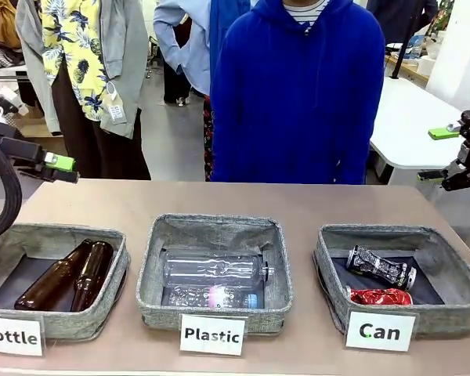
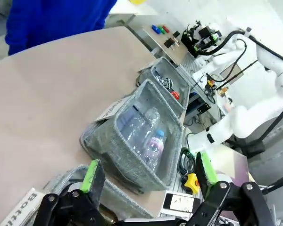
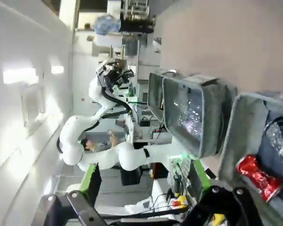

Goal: Sort the can waste into the basket.
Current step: Pick up the can waste from the table and place it in the right Fabric basket.

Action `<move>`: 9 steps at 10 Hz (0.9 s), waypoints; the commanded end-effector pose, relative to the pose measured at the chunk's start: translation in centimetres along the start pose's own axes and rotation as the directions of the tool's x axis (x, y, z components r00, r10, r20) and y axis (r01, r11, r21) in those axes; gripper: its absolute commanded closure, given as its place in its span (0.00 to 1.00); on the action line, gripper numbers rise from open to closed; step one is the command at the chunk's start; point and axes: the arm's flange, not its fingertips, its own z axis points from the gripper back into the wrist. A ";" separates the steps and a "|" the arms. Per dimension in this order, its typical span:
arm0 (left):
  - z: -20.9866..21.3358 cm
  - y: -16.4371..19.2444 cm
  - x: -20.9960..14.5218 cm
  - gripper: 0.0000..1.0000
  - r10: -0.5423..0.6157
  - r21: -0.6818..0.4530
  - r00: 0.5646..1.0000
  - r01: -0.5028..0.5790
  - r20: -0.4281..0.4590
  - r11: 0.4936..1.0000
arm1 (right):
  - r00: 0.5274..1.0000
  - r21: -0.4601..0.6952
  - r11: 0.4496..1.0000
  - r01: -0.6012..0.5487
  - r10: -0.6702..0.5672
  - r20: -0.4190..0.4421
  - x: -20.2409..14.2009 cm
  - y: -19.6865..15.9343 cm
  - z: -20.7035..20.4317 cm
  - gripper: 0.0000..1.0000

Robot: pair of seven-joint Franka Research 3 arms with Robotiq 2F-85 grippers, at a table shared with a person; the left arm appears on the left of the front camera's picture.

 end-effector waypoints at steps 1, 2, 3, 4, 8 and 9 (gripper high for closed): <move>-0.7 -1.9 1.4 0.00 -0.045 0.009 0.999 0.045 -0.020 0.999 | 0.988 0.088 0.995 -0.041 0.054 -0.148 -1.1 0.6 -1.8 0.00; -0.7 -1.9 1.4 0.00 -0.045 0.009 0.999 0.045 -0.020 0.999 | 0.988 0.088 0.995 -0.041 0.054 -0.148 -1.1 0.6 -1.8 0.00; -0.7 -1.9 1.4 0.00 -0.045 0.009 0.999 0.045 -0.020 0.999 | 0.988 0.088 0.995 -0.041 0.054 -0.148 -1.1 0.6 -1.8 0.00; -0.7 -1.9 1.4 0.00 -0.045 0.009 0.999 0.045 -0.020 0.999 | 0.988 0.088 0.995 -0.041 0.054 -0.148 -1.1 0.6 -1.8 0.00; -0.7 -1.9 1.4 0.00 -0.045 0.009 0.999 0.045 -0.020 0.999 | 0.988 0.088 0.995 -0.041 0.054 -0.148 -1.1 0.6 -1.8 0.00; -0.7 -1.9 1.4 0.00 -0.045 0.009 0.999 0.045 -0.020 0.999 | 0.988 0.088 0.995 -0.041 0.054 -0.148 -1.1 0.6 -1.8 0.00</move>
